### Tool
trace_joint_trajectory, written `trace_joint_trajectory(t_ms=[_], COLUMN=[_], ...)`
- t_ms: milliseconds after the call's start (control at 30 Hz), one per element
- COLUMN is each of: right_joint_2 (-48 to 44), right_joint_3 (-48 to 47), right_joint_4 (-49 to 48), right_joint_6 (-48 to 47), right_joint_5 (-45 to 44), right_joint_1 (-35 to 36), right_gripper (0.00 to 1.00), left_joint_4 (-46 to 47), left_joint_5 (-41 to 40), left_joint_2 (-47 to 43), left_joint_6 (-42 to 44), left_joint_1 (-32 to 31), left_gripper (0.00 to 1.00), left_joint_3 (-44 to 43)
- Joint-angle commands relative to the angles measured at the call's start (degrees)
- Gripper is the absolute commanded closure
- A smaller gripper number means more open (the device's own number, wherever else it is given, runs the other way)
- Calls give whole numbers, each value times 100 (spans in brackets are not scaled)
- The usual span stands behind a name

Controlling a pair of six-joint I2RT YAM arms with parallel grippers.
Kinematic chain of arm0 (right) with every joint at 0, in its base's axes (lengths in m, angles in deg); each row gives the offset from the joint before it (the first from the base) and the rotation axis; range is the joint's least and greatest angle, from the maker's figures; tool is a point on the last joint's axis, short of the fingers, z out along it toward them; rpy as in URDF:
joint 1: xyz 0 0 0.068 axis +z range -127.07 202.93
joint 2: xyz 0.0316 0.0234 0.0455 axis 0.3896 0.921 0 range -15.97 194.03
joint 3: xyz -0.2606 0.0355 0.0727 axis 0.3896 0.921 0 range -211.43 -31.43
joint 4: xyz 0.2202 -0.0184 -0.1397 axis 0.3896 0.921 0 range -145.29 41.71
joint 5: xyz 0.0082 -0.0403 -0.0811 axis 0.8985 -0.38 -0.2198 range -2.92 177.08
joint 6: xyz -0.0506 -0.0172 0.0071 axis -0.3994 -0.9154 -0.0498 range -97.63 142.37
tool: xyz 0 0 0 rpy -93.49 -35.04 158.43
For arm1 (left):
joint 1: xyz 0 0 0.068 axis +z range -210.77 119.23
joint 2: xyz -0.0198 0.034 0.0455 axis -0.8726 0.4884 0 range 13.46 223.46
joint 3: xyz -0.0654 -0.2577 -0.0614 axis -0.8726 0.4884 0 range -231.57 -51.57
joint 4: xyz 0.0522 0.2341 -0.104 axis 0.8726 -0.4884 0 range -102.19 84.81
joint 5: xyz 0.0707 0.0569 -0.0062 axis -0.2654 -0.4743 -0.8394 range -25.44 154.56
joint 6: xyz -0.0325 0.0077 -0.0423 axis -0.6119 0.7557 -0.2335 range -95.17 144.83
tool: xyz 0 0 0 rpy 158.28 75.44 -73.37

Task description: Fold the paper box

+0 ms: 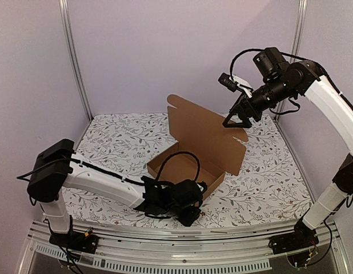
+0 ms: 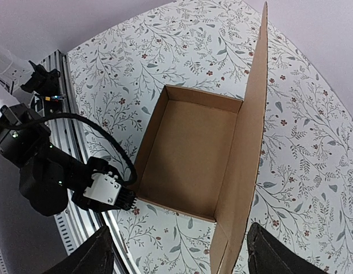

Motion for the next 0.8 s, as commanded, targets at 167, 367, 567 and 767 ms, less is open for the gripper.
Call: trace_joint_trajectory(t_ms=[167,367,567,767], right_joint_2=[348,1123,1767,1855], right_joint_3=[-358,-1020,-1734,-1702], right_joint_4=[221,372,513,568], right_joint_6=[-891,-754,-577,-707], right_joint_5=[-1366,-1363,-1371,-1338], right_joint_1=[28,71,115,279], right_gripper=[21,23,46,71], left_joint_4=[-281,-486,-474,-421], left_joint_5=[-366,-681,-987,-1221], left_joint_2=[-1435,-2604,-3698,-4650], left_joint_6=[799,991,992,1034], left_joint_1=[-95,367,1118,1426], left_gripper=[46,41,40,39], left_joint_3=[454,888,1445,1910])
